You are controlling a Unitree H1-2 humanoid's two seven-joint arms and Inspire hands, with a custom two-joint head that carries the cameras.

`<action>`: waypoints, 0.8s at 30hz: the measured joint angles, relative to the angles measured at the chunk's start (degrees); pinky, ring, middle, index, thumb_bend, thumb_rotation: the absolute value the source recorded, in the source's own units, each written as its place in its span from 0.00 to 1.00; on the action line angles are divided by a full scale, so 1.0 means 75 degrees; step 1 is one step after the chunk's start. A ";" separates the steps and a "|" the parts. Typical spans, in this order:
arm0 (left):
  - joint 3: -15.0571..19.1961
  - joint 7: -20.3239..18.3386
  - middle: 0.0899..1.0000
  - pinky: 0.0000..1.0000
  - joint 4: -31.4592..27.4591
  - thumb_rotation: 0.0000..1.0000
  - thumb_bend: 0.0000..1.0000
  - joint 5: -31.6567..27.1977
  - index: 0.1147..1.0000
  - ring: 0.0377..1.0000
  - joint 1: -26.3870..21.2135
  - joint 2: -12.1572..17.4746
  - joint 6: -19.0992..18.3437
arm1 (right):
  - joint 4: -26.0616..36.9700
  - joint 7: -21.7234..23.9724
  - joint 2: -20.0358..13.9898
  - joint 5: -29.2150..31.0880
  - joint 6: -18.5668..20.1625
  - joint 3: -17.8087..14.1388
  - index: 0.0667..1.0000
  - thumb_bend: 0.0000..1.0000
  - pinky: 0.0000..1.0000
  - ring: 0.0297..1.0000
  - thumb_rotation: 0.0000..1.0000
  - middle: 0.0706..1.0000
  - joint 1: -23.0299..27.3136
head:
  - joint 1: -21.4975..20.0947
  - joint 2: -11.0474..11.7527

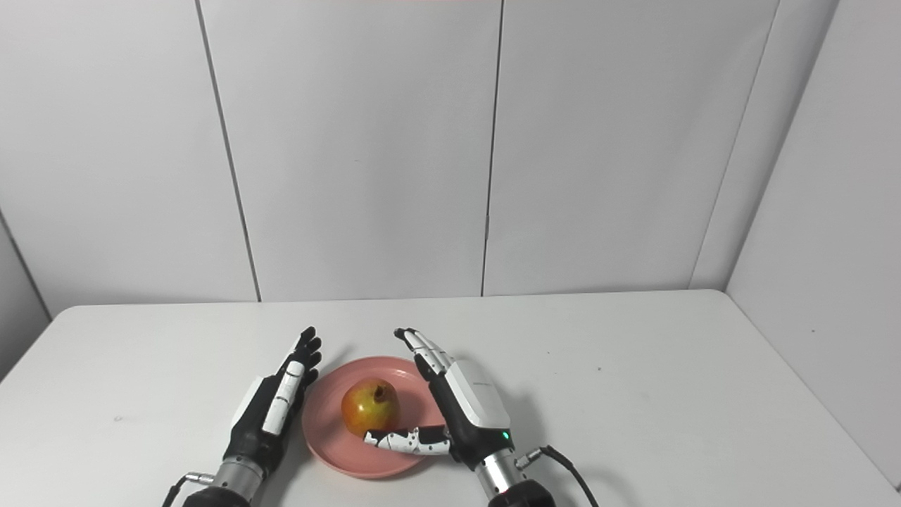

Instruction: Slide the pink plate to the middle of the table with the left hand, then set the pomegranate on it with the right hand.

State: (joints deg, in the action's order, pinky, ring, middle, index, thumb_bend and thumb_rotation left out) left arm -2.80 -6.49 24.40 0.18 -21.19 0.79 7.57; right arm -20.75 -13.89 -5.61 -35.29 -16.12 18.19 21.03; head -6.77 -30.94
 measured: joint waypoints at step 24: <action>0.0173 0.0164 1.00 1.00 -0.0158 1.00 0.61 -0.0088 1.00 1.00 0.0103 0.0017 -0.0038 | 0.0708 0.0741 0.0240 0.1872 0.0269 -0.0966 1.00 0.56 0.96 1.00 1.00 1.00 -0.0585 | -0.0070 -0.0070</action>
State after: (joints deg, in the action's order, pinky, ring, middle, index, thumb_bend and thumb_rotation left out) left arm -1.51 -5.26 23.22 -0.48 -20.42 0.92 7.28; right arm -15.44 -8.33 -3.82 -21.25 -14.10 10.94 16.65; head -7.29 -31.47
